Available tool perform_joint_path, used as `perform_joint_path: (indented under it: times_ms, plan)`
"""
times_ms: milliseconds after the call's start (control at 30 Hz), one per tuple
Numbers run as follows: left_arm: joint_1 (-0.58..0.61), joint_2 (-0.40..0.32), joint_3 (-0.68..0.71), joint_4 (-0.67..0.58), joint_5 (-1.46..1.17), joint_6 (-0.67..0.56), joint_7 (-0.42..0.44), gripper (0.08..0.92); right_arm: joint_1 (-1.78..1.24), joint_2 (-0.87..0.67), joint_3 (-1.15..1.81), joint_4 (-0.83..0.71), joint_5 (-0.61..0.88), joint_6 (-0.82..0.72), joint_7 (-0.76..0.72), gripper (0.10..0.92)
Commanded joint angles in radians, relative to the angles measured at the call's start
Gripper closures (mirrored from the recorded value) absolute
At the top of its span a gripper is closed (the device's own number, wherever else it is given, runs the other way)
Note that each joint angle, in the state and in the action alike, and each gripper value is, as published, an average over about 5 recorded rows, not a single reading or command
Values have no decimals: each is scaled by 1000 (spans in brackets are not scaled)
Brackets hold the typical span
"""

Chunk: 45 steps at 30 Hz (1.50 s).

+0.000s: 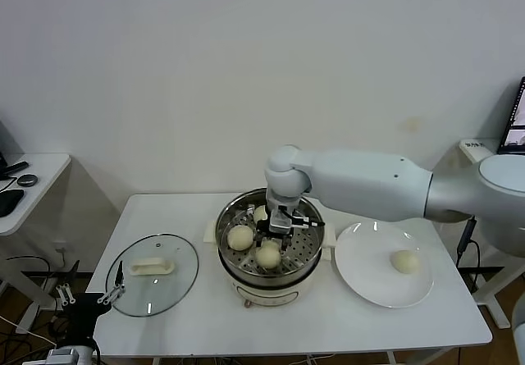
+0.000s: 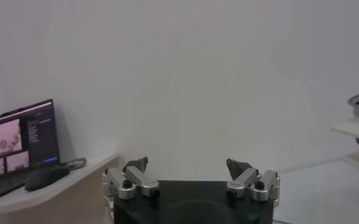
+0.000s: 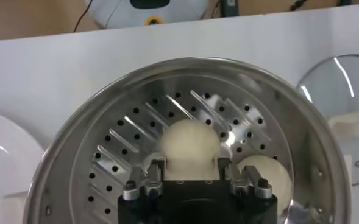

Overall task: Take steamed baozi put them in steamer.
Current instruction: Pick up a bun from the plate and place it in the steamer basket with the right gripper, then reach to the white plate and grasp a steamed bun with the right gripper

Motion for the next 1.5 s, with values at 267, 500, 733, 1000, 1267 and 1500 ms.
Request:
perform_joint_path:
  times_ms: [267,500,733,1000,1267,1500]
  plan:
    - [-9,6,0,2,-5,1,2,177,139,-195,31,80,155,-113,-34,207]
    - [-18,14,4,5,-8,1,3,177,174,-449,59,125,256,-449,-34,203]
    - [-27,27,13,11,-9,0,5,177,4,-729,188,124,154,-717,-36,203]
    - [-32,34,32,19,4,2,6,177,-444,-852,558,44,7,-671,-37,203]
    - [-25,26,37,10,19,7,7,177,-725,-779,812,-85,-132,-561,-47,203]
    - [-8,19,24,0,21,6,7,177,-735,-676,827,-188,-184,-534,-26,203]
